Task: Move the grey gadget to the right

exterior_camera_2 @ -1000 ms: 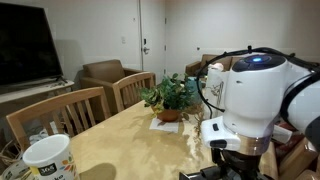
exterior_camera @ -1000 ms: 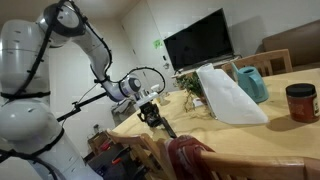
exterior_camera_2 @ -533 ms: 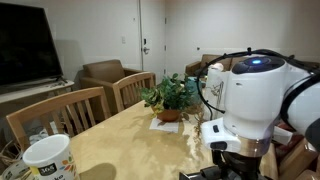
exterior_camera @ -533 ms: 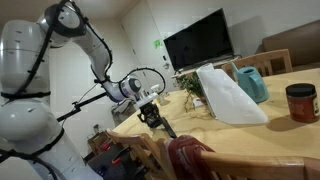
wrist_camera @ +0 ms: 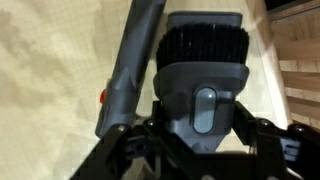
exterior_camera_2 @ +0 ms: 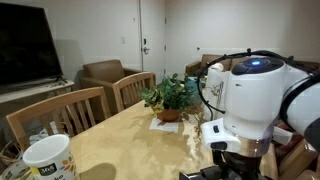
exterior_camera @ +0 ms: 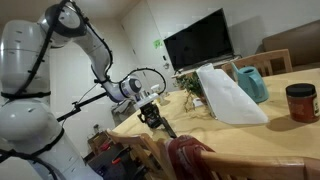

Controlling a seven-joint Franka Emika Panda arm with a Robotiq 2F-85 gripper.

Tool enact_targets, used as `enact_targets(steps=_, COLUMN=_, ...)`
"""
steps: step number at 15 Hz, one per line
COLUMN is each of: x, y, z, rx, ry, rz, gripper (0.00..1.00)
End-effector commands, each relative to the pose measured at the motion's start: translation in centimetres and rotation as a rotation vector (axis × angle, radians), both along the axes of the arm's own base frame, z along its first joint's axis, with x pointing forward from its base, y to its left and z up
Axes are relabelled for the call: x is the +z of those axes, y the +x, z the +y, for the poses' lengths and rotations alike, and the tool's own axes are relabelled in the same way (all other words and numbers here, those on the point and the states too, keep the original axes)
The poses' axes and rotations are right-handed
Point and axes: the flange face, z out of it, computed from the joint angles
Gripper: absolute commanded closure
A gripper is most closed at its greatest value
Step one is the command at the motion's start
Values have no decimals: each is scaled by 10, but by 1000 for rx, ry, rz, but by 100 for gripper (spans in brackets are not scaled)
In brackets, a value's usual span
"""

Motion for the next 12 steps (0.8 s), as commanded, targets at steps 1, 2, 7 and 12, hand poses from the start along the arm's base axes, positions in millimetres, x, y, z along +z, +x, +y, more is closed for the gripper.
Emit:
enact_targets(steps=1, x=4, y=6, z=0, rx=-4, ry=-11, rz=1, gripper=57)
enact_targets(steps=2, x=4, y=7, z=1, rx=2, ry=-5, rz=0, gripper=57)
enact_targets(steps=7, x=10, y=12, z=7, rx=34, ry=14, rz=-8, gripper=57)
enact_targets(steps=12, x=13, y=21, z=5, rx=49, ry=18, rz=-16, gripper=57)
